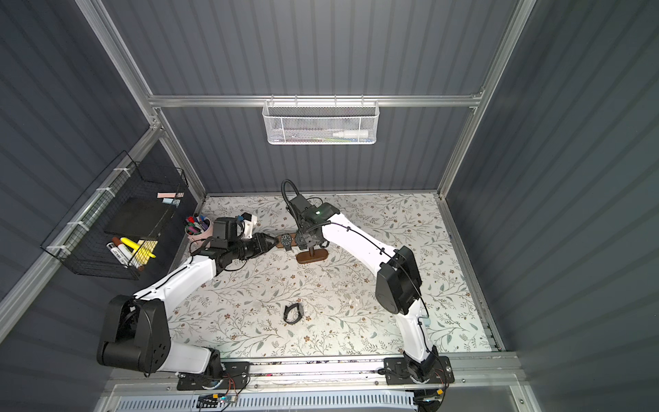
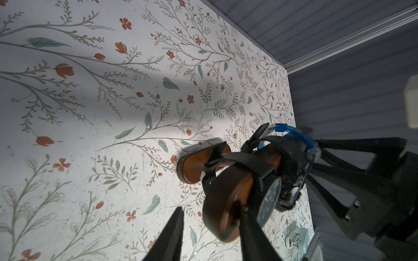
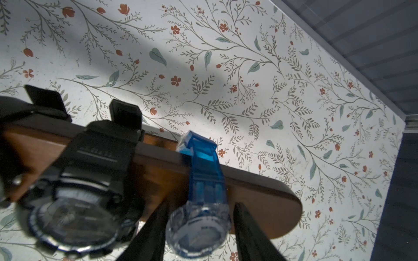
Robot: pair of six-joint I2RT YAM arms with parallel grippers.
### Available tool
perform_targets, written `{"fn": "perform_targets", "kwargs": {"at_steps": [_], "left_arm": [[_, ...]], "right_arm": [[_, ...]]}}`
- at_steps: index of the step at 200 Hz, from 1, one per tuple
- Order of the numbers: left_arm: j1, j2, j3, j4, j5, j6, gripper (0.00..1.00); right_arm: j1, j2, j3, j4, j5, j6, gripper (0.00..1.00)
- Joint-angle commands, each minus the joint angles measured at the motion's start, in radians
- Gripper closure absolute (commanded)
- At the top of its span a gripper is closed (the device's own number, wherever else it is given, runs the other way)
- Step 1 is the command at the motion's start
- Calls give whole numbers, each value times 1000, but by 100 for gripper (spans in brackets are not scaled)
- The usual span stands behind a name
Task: Place watch on stand
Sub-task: Place the watch on the stand, then pick up the watch at the center of the board.
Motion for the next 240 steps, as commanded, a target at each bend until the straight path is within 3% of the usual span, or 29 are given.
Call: {"fn": "perform_targets", "kwargs": {"at_steps": [1,58,94,128,147,172,200,240], "left_arm": [[3,-9,21,-25,7,23,59],[3,-7,19,-27,5,24,59],[3,-16,20,-35,-7,35,59],[3,-36,24,-46,-31,47,58],[3,-57,37,-74,-64,70,57],[3,-110,49,-123,-133,100,54],[-21,-251,0,-232,-227,93,54],[-98,-475,-190,-356,-246,-40,56]], "right_arm": [[2,4,13,-28,16,14,49],[1,-51,-4,4,36,6,35],[2,-103,-1,-18,107,0,31],[4,-289,-178,38,162,45,30],[9,-433,-340,93,96,102,30],[33,-626,-544,171,-90,196,32],[139,-794,-751,293,-206,357,32],[308,-762,-877,394,-216,546,32]]}}
